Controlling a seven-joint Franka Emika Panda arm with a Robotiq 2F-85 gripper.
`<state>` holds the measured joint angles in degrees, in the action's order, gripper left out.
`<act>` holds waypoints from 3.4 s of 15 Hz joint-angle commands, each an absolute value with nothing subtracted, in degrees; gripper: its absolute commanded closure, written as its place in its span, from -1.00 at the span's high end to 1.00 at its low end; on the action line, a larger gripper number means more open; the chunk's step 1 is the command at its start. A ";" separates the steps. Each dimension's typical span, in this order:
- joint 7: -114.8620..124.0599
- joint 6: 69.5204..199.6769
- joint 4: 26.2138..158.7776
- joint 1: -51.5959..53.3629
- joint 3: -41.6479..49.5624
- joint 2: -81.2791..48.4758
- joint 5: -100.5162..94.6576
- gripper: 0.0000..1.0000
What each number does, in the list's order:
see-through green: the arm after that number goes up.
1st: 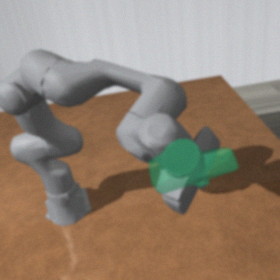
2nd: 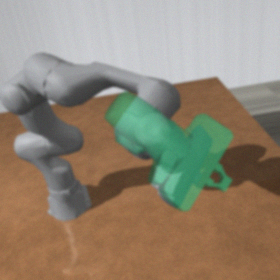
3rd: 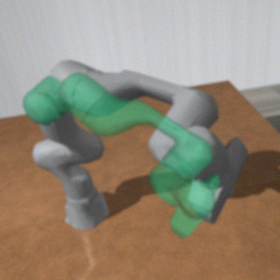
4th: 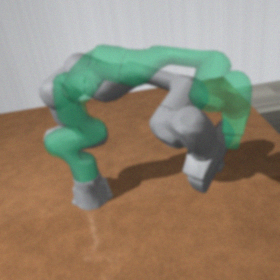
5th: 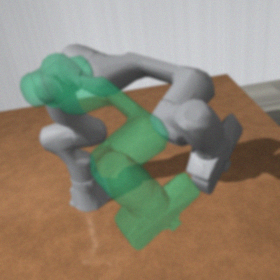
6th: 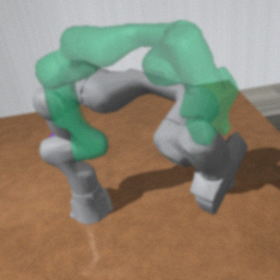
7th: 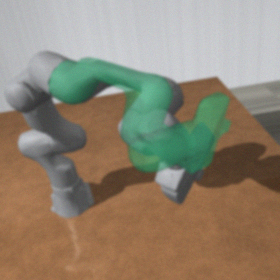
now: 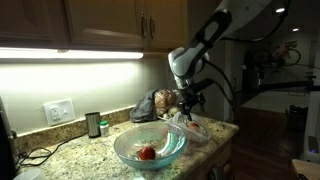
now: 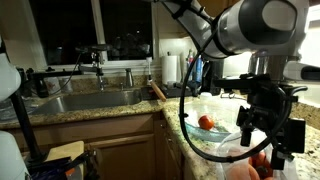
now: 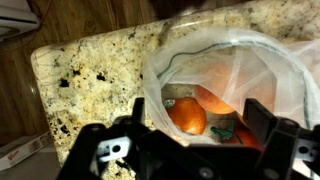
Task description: Pick up a tomato from the carrier and put it in the bowl
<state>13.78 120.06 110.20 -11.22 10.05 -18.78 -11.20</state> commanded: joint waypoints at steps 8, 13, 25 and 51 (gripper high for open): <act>16.99 122.00 106.38 -10.52 11.34 -24.63 -7.57 1.00; 18.22 123.59 105.48 -10.41 11.42 -26.17 -6.67 1.00; 21.74 123.18 104.25 -8.01 11.57 -25.81 -7.44 1.00; 23.26 118.20 107.45 -6.19 12.14 -20.85 -8.94 1.00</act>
